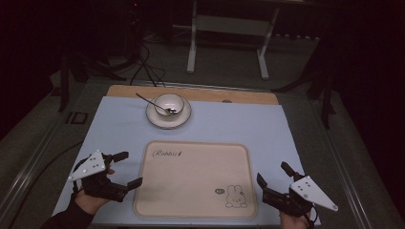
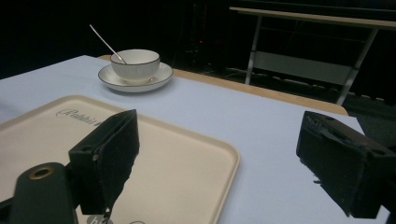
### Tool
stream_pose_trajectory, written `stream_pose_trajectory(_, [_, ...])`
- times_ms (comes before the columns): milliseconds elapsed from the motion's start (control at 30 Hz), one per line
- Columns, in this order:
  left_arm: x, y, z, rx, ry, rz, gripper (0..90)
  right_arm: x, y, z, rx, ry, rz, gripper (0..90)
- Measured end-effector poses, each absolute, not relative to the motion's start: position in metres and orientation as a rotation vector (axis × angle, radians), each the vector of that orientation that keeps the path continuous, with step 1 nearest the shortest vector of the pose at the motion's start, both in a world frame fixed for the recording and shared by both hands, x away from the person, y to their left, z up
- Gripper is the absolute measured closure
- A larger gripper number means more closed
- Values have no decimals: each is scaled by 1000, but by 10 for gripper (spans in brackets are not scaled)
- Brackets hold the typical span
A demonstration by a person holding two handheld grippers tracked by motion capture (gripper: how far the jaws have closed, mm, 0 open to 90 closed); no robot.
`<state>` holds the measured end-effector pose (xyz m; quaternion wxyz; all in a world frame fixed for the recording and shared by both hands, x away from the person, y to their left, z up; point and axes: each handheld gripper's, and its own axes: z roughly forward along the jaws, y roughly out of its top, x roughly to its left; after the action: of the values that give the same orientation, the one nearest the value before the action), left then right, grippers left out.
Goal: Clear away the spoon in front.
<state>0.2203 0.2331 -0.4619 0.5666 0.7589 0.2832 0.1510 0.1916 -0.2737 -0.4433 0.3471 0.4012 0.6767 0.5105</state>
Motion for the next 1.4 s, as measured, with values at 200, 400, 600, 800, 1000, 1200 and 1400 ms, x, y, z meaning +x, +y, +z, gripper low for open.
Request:
stream_pose_trajectory(200, [215,221,-448,1842,606,336,7,192,-271,-442,1039,1755,1326,131])
stream_pose_trajectory(400, [210,212,-427,1851,548,351,11,192,-270,-442,1041,1756,1320,131])
stream_pose_trajectory(600, [213,210,-408,1830,533,399,17,192,-267,-442,1031,1758,1322,130])
stream_pose_trajectory(800, [226,212,-392,1811,589,441,27,192,-267,-442,1025,1761,1328,130])
stream_pose_trajectory(1000, [244,213,-383,1787,672,475,51,192,-266,-442,1021,1770,1336,131])
stream_pose_trajectory(1200, [264,213,-380,1754,760,481,72,191,-265,-442,1013,1773,1339,130])
stream_pose_trajectory(1400, [281,212,-382,1721,810,492,115,191,-265,-442,1008,1776,1345,131])
